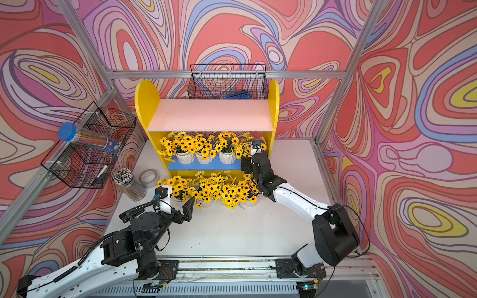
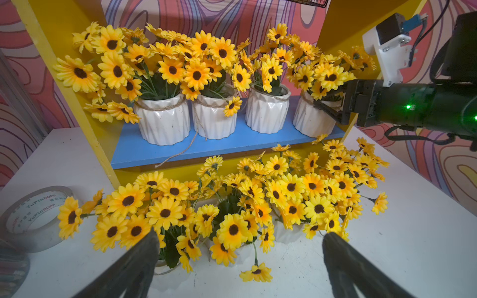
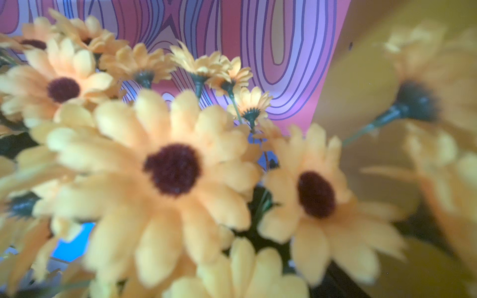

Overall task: Take the sunflower pots off the shelves
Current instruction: Pick up the sunflower pot from the shelf.

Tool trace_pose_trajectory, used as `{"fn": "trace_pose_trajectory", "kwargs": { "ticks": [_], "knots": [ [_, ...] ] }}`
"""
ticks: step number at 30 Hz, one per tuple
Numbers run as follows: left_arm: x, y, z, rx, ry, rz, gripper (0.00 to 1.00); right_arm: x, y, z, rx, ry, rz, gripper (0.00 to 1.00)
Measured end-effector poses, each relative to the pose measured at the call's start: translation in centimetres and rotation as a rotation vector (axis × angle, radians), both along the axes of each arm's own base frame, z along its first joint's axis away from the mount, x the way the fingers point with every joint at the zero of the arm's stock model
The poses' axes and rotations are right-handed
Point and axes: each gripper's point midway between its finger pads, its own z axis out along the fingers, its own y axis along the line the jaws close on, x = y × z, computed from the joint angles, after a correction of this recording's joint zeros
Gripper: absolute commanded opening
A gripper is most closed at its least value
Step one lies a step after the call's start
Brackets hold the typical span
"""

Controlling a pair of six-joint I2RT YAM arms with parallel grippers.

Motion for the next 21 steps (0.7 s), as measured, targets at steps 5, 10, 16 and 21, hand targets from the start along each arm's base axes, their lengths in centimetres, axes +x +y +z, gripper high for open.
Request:
{"fn": "trace_pose_trajectory", "kwargs": {
  "ticks": [5,10,16,21],
  "knots": [
    [0.1,-0.1,0.1,0.002,-0.003,-0.001,1.0,-0.3,0.0,0.6,0.002,-0.011,0.006,0.0],
    [0.2,-0.5,0.5,0.006,-0.004,-0.009,1.0,-0.9,0.2,1.4,0.005,-0.022,0.016,0.0],
    [0.2,-0.5,0.8,0.002,-0.009,-0.009,1.0,-2.5,1.0,3.7,0.028,-0.063,0.046,0.0],
    [0.2,-0.5,0.9,0.002,-0.009,-0.009,1.0,-4.2,0.8,6.2,0.049,-0.109,0.058,0.0]
  ]
}}
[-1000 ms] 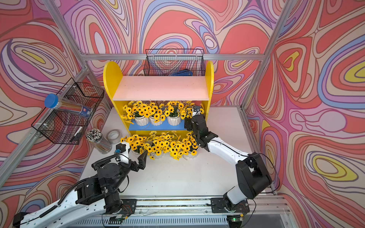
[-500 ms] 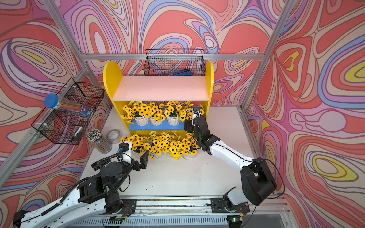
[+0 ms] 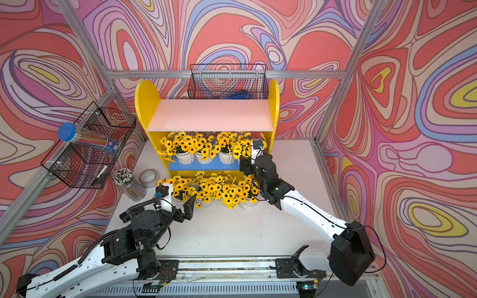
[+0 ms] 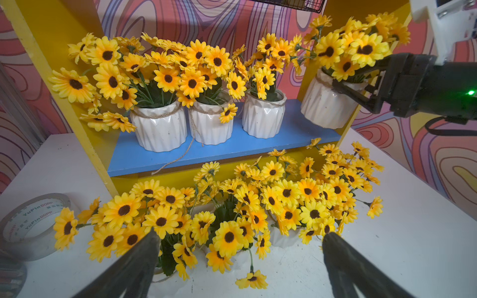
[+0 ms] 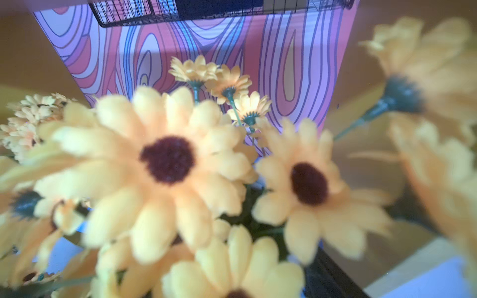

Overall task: Take the sunflower pots off the shelves
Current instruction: Pick up the sunflower pot from the shelf, then place the sunflower pot at the center of the board.

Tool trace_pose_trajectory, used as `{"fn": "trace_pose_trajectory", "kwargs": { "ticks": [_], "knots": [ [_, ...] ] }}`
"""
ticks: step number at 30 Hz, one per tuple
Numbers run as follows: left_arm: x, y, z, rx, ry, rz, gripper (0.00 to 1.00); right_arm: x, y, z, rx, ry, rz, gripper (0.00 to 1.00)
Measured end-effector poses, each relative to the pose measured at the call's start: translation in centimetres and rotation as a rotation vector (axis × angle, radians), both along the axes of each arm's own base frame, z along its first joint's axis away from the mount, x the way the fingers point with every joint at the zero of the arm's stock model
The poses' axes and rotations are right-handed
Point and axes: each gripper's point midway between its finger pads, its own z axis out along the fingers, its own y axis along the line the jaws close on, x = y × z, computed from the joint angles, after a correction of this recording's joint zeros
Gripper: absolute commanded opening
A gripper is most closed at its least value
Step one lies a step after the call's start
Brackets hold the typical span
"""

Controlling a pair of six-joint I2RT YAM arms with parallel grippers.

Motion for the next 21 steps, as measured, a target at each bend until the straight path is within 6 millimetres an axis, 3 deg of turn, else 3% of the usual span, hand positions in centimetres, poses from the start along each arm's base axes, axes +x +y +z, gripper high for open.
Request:
{"fn": "trace_pose_trajectory", "kwargs": {
  "ticks": [5,11,15,21],
  "knots": [
    [0.0,0.1,0.3,-0.009,-0.003,0.002,1.0,-1.7,-0.8,1.5,0.004,-0.032,-0.007,0.0],
    [0.0,0.6,0.6,-0.002,-0.005,0.02,1.0,-4.4,-0.4,1.8,0.002,-0.038,0.031,0.0],
    [-0.1,1.2,0.4,0.0,0.003,0.046,1.0,-6.2,1.2,1.9,-0.013,-0.041,0.083,0.0],
    [-0.1,3.2,-0.3,0.022,0.047,0.134,1.0,-9.7,5.8,2.0,-0.053,-0.063,0.234,0.0]
  ]
}}
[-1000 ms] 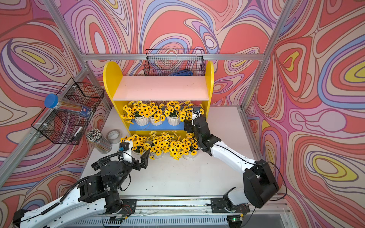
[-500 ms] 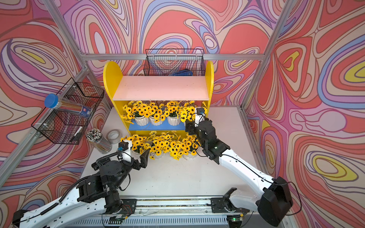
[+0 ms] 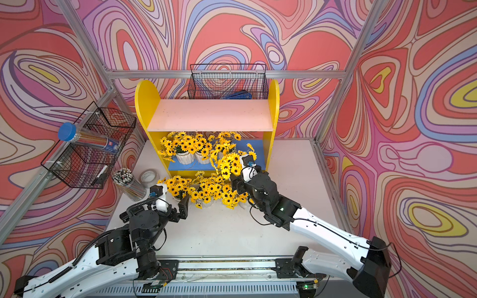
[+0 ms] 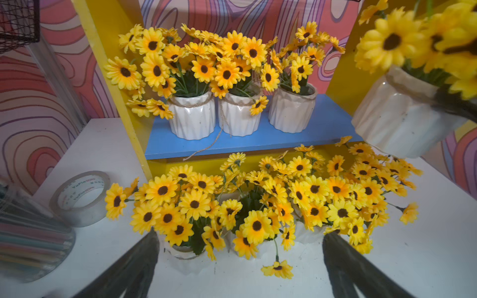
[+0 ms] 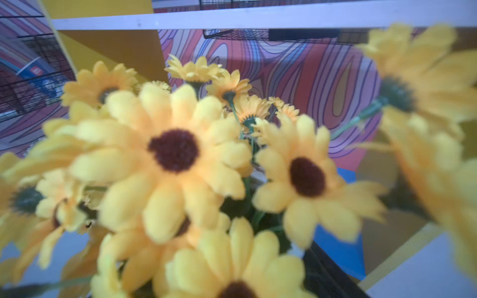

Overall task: Take the sunflower pots off the shelves
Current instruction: Place the sunflower pot at the center of the board.

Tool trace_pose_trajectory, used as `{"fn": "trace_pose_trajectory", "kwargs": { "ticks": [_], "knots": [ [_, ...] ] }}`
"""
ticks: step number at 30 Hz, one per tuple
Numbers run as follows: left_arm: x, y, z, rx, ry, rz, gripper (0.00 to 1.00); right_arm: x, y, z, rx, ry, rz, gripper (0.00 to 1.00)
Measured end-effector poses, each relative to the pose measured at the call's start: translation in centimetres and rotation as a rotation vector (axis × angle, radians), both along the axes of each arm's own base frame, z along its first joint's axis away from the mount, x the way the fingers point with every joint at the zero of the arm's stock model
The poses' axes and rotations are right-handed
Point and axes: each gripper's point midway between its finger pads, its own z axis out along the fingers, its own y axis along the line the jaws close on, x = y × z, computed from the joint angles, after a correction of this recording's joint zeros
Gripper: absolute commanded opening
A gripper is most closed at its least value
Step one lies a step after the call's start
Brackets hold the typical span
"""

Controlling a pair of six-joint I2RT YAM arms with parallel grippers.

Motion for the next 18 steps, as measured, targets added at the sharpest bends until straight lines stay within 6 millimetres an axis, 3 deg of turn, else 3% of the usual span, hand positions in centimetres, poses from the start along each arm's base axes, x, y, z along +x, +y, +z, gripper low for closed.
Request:
{"fn": "trace_pose_trajectory", "kwargs": {
  "ticks": [5,9,13,18],
  "knots": [
    [-0.5,3.0,1.1,-0.04,-0.001,0.107,1.0,-3.8,4.6,0.0,-0.019,-0.029,0.154,0.0],
    [-1.0,4.8,2.2,-0.06,-0.012,0.164,1.0,-6.5,8.6,-1.3,-0.034,-0.03,0.278,0.0],
    [-1.5,6.5,3.5,-0.08,-0.035,0.2,0.97,-8.5,11.6,-4.7,-0.063,-0.004,0.394,0.0],
    [-2.0,7.4,5.5,-0.081,-0.045,0.209,0.97,-9.8,13.4,-10.7,-0.129,0.078,0.496,0.0]
  ]
}}
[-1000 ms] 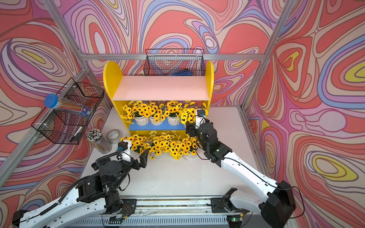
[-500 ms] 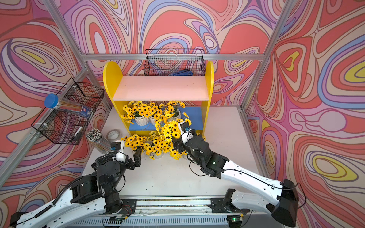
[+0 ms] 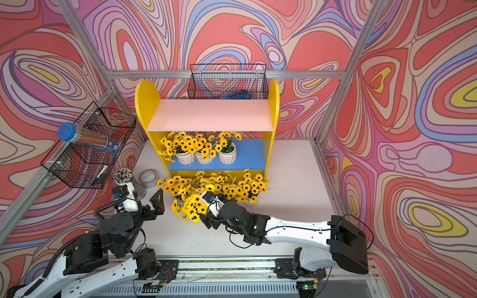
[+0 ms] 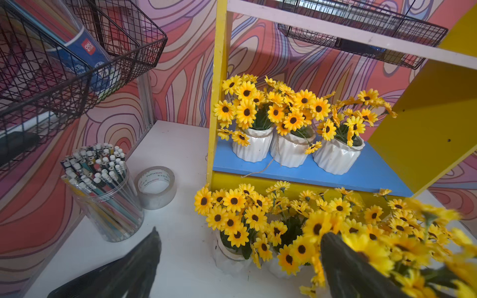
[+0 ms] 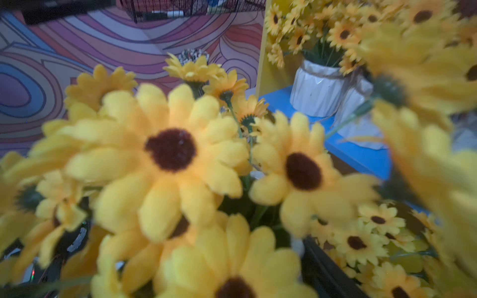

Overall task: Take the sunflower pots off the shelves
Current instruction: Place the sunflower pot at the center of the board.

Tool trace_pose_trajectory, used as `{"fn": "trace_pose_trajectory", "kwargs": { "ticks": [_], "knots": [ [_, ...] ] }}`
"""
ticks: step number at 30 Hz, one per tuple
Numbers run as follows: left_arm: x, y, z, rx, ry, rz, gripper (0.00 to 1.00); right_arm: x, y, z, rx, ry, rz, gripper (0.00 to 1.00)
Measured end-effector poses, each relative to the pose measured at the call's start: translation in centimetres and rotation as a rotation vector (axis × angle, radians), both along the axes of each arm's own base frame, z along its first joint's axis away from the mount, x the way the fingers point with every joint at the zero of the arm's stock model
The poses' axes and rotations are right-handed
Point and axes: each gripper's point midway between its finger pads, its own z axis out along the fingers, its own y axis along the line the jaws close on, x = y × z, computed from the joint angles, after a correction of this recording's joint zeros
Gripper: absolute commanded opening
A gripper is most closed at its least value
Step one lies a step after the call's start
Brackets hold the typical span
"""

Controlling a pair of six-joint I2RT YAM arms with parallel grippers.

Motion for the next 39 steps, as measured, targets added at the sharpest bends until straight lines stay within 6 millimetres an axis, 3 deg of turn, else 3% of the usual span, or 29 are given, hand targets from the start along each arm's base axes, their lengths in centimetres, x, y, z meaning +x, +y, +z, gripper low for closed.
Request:
{"fn": "trace_pose_trajectory", "kwargs": {
  "ticks": [5,11,18,29,34,36,39],
  "knots": [
    [0.0,-0.1,1.6,0.019,-0.01,-0.01,0.97,-1.1,2.2,-4.6,-0.042,0.066,0.075,0.0],
    [0.1,-0.6,2.0,0.05,-0.006,-0.039,0.98,-2.1,5.0,-8.2,-0.039,0.112,0.144,0.0],
    [0.1,-1.0,2.0,0.073,-0.002,-0.058,0.98,-1.4,8.4,-11.4,-0.016,0.13,0.167,0.0],
    [-0.2,-0.5,2.4,0.071,-0.02,-0.066,0.99,0.1,12.7,-12.5,0.07,0.091,0.171,0.0],
    [-0.3,-0.4,2.5,0.073,-0.029,-0.068,0.99,0.8,13.2,-12.5,0.09,0.076,0.156,0.0],
    [-0.3,-0.3,2.4,0.073,-0.031,-0.069,1.0,1.1,13.5,-12.5,0.086,0.081,0.155,0.25],
    [-0.4,-0.2,2.2,0.073,-0.033,-0.069,1.0,1.7,14.1,-12.4,0.076,0.089,0.154,0.48]
  ]
}}
